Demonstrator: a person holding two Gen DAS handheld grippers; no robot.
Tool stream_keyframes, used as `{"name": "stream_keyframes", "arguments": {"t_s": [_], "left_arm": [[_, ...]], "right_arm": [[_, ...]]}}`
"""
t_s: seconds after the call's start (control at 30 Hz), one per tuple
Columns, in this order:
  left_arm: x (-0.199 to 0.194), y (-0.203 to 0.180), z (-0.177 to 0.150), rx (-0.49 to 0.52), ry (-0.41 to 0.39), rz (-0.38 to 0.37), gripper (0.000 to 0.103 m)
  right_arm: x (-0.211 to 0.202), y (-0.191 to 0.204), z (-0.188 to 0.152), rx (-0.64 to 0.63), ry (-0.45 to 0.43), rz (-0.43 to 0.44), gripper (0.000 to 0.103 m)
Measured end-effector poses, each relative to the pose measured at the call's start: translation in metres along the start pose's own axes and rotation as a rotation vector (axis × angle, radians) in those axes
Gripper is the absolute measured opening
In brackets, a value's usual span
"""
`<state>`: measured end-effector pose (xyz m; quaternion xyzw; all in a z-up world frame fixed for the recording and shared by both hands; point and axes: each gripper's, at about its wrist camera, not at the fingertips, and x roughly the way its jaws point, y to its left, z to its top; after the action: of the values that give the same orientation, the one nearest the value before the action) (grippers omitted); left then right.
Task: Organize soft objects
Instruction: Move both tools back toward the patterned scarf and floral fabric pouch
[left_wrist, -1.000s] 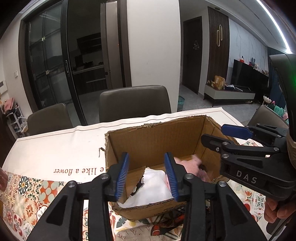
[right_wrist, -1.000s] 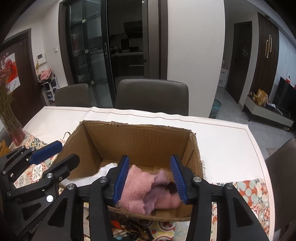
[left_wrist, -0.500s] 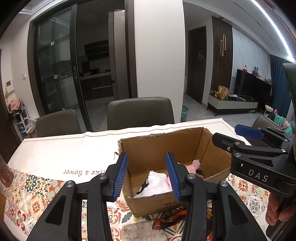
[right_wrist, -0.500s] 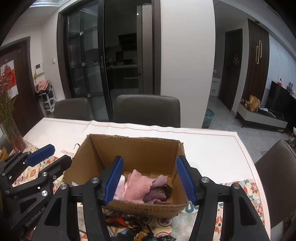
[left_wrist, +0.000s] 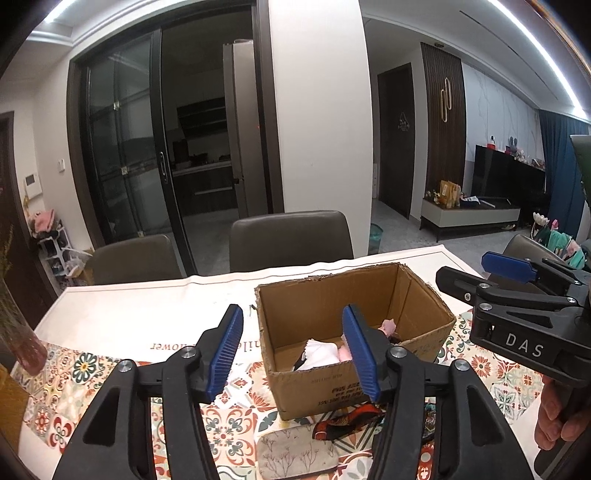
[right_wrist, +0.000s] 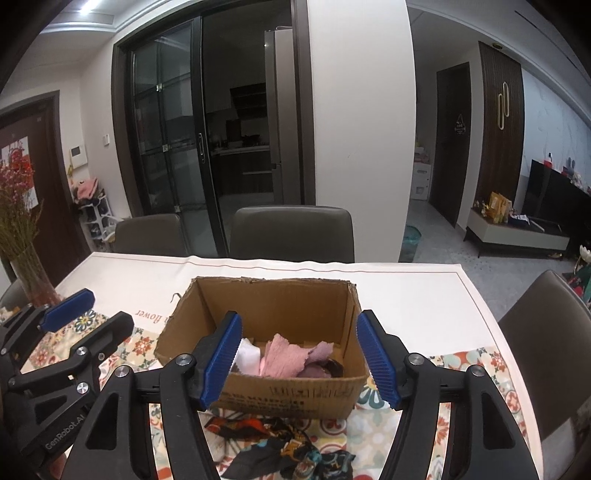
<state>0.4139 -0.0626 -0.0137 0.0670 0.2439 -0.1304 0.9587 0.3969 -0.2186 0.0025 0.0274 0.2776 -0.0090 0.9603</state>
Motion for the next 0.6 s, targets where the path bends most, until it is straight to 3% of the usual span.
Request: {"name": "stream_keyframes", "arguments": {"t_s": [0.37, 0.43, 0.6], "left_arm": [[-0.031, -0.003, -0.017, 0.021, -0.029, 0.034, 0.063], [-0.034, -0.002, -0.02, 0.018, -0.026, 0.038, 0.064], [-0.043, 0.003, -0.034, 0.007, -0.01, 0.048, 0.067]], "right_arm": [[-0.017, 0.003, -0.017, 0.004, 0.005, 0.009, 0.066], [-0.021, 0.005, -0.021, 0.004, 0.004, 0.009, 0.071], [-0.031, 0.012, -0.031, -0.011, -0.013, -0.005, 0.072]]}}
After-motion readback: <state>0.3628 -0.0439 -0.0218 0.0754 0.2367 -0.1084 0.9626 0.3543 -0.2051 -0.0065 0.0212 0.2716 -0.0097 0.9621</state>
